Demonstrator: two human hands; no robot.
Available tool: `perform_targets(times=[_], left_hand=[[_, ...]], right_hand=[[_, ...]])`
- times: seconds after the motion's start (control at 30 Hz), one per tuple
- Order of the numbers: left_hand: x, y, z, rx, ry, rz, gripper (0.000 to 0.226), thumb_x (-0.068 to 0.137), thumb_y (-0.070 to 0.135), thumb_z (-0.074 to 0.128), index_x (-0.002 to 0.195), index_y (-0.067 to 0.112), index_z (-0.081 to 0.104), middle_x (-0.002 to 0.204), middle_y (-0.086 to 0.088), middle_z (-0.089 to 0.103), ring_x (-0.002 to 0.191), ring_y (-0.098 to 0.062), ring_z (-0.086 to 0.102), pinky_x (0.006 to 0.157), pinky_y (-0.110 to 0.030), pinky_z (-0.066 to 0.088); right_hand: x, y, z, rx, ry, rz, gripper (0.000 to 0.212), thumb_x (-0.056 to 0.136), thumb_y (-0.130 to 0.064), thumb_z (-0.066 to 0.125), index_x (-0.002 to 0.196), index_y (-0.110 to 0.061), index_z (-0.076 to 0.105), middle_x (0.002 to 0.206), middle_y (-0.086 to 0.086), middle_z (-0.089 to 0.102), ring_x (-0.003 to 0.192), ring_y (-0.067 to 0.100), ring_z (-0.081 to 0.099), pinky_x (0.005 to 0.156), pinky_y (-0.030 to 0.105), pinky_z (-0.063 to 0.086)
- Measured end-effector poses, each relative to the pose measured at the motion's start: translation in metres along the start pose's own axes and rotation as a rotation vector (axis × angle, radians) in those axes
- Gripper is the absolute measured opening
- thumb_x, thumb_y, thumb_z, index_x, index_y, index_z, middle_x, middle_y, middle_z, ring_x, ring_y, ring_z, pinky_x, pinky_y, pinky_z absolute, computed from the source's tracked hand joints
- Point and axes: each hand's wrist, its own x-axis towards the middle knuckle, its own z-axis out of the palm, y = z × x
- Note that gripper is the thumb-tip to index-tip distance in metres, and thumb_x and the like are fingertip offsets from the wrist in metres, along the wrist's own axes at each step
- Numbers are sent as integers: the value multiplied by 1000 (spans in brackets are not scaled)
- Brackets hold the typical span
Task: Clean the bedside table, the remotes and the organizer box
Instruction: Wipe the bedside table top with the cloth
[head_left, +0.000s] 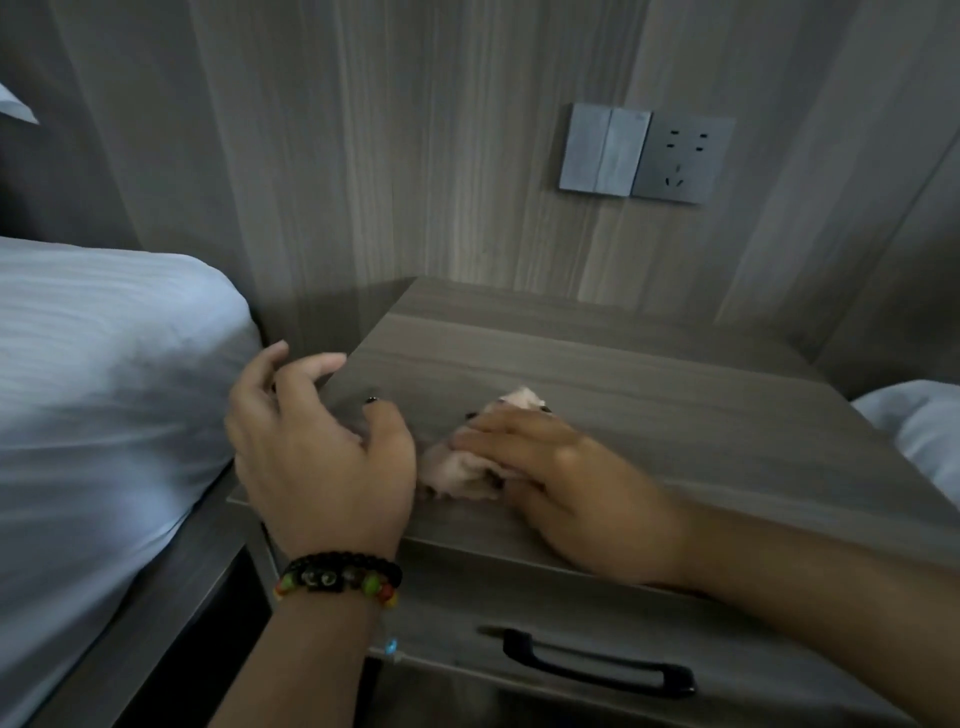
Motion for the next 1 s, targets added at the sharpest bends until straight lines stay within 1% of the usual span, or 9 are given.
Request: perform_targets(times=[0.1, 0.2, 0.27, 0.37, 0.47, 0.63, 0.7, 0.9, 1.0], left_hand=[[-2, 4, -2, 21, -47, 37, 37, 70, 19, 58, 106, 15, 62, 136, -9, 46, 125, -30, 42, 97, -44, 38], [-3, 9, -3, 6, -68, 56, 35, 72, 15, 58, 107, 12, 61, 137, -11, 44, 125, -32, 42, 97, -47, 41], [-5, 16, 0, -49, -116, 82, 34, 74, 10, 60, 108, 13, 59, 138, -10, 40, 121, -33, 45, 94, -47, 44], [-11, 30, 6, -128, -203, 85, 34, 76, 9, 60, 108, 20, 56, 140, -1, 35, 101, -43, 55, 85, -31, 45], [-23, 45, 14, -160, -222, 109, 35, 75, 5, 60, 107, 20, 57, 138, -1, 37, 97, -42, 55, 74, -14, 39], [-62, 79, 17, -205, -354, 155, 34, 76, -2, 64, 107, 10, 59, 133, -11, 43, 112, -12, 42, 78, 7, 27], [-78, 88, 19, -165, -466, 223, 32, 80, 4, 63, 111, 12, 58, 129, -5, 47, 111, -6, 41, 84, 5, 26], [-93, 94, 25, 110, -684, 469, 39, 92, 31, 46, 127, 16, 56, 124, 0, 63, 119, -19, 56, 98, -39, 43], [-89, 94, 27, 212, -762, 490, 51, 89, 41, 39, 131, 17, 55, 129, -1, 62, 121, -19, 56, 101, -44, 45]], right_hand=[[-29, 42, -31, -65, 35, 117, 39, 84, 3, 44, 116, -5, 65, 122, 6, 64, 121, 0, 48, 103, 5, 26], [-15, 98, -46, -174, 64, 564, 25, 87, 1, 46, 104, -6, 64, 112, 19, 64, 111, 33, 55, 92, 25, 36], [2, 106, -40, -299, 81, 785, 29, 87, -12, 43, 108, -13, 63, 116, 18, 63, 112, 35, 56, 95, 33, 42], [0, 63, -13, -375, 96, 542, 45, 82, -20, 40, 120, -24, 63, 117, 10, 66, 111, 27, 60, 101, 35, 43], [-51, -9, -9, -182, 78, 238, 46, 79, -8, 42, 119, -15, 64, 112, 9, 67, 106, 25, 58, 102, 37, 40], [-126, -1, -48, -139, 90, 374, 47, 85, -11, 47, 131, -17, 57, 134, 4, 56, 128, 19, 47, 113, 21, 25], [-151, 13, -62, -157, 91, 453, 47, 86, -14, 44, 132, -20, 56, 136, 0, 54, 131, 16, 44, 112, 13, 19], [-217, 35, -89, -248, 158, 571, 46, 83, -9, 49, 127, -18, 60, 127, -5, 59, 123, 5, 46, 109, 5, 18], [-213, 54, -100, -223, 156, 575, 44, 84, -6, 47, 123, -16, 62, 121, -6, 60, 113, -2, 45, 101, 0, 19]])
